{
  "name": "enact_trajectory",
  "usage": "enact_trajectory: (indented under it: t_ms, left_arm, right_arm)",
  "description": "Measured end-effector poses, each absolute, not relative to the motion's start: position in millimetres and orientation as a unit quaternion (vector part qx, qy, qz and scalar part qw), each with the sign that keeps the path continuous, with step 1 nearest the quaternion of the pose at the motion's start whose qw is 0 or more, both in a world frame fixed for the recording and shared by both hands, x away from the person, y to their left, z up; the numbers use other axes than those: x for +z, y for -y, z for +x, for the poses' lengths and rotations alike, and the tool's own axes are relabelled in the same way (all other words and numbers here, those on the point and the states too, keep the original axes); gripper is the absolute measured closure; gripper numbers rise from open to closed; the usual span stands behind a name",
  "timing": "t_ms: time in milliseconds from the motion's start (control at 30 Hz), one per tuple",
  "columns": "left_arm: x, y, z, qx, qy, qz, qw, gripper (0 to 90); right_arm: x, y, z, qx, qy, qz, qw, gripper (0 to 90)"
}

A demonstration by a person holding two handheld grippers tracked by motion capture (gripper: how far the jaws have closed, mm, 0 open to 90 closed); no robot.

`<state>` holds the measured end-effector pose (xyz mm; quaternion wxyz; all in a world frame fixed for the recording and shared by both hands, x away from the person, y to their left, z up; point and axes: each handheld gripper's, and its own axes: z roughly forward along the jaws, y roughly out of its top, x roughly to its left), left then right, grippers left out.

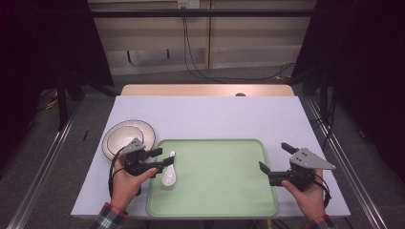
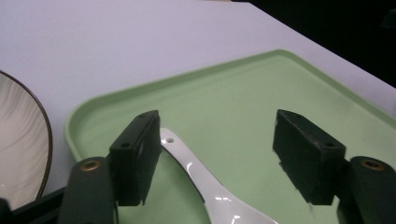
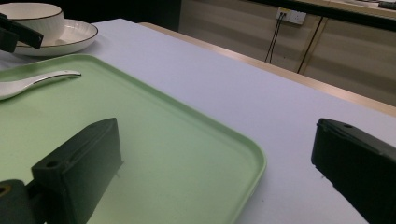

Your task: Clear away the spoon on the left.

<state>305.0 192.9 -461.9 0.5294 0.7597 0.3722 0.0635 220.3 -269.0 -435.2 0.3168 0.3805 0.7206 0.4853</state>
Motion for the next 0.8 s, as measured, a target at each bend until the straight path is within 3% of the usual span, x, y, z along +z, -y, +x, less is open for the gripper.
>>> enact_trajectory:
  t_ms: [433,800]
  left_arm:
    - [-450,-197,301,0.108,-0.343,0.761,0.540,15.7]
    - [-443,-206,300,0.129,-0.352,0.749,0.547,13.6]
  right_arm:
    - [-435,270,220,0.486,-0.720,0.381,0.317,1.4]
    - [-435,269,221,0.486,-0.721,0.380,0.316,1.4]
